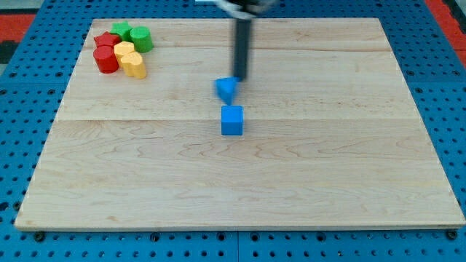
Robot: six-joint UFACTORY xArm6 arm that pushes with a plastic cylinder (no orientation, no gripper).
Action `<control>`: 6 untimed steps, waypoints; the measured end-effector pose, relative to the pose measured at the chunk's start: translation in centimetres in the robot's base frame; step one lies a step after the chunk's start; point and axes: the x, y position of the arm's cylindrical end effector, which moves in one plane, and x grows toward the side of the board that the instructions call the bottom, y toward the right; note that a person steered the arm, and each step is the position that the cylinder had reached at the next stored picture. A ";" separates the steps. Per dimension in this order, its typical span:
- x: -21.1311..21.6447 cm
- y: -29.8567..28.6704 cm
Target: Push the blue triangle towards the yellow heart
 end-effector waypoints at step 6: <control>2.2 -3.9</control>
